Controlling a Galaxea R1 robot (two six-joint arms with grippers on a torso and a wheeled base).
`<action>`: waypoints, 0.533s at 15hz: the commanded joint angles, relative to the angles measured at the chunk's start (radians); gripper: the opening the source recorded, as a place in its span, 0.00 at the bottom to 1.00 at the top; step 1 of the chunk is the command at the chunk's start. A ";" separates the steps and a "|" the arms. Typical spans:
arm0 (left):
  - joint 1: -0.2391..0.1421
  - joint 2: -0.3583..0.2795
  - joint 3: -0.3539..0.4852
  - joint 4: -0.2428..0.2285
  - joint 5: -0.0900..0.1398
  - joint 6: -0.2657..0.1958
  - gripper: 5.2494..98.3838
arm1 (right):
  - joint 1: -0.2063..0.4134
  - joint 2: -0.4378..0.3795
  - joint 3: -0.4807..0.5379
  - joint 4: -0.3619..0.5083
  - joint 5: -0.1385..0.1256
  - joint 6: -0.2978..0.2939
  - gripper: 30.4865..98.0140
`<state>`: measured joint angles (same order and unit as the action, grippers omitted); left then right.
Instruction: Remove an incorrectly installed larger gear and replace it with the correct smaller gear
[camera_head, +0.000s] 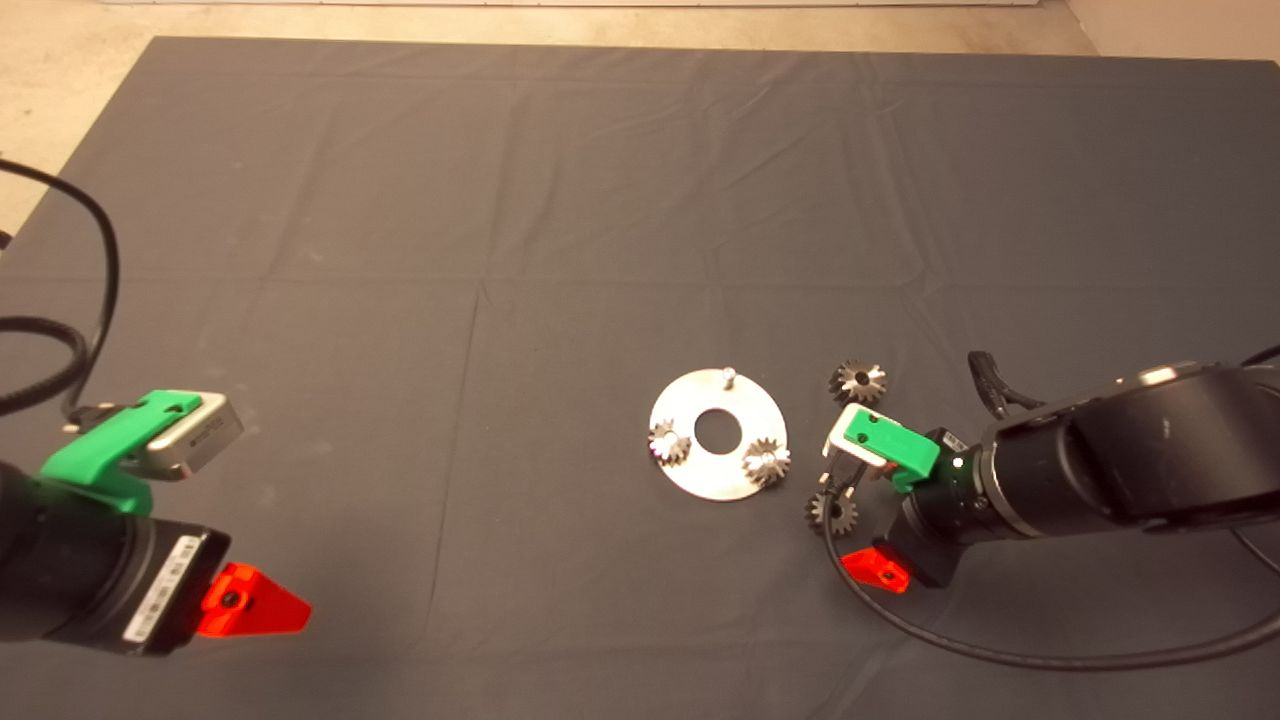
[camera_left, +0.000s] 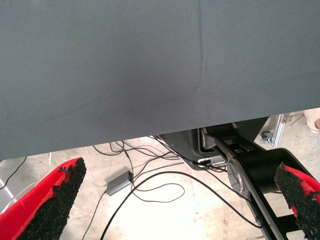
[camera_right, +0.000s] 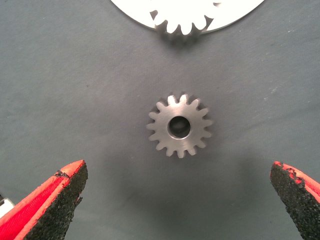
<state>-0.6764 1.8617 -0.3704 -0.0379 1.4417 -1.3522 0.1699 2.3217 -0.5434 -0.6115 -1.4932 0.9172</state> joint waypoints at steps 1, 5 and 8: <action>-0.009 -0.003 0.016 -0.017 0.006 0.001 0.99 | 0.013 -0.006 0.005 -0.083 -0.001 -0.001 0.98; -0.009 -0.003 0.015 -0.017 0.006 0.001 0.99 | 0.003 -0.001 0.004 -0.103 -0.002 0.000 0.98; -0.009 -0.002 0.016 -0.017 0.006 0.001 0.99 | -0.036 0.000 0.002 -0.157 -0.001 -0.001 0.98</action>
<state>-0.6764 1.8617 -0.3704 -0.0379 1.4414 -1.3522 0.1595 2.3217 -0.5434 -0.6933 -1.4936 0.9172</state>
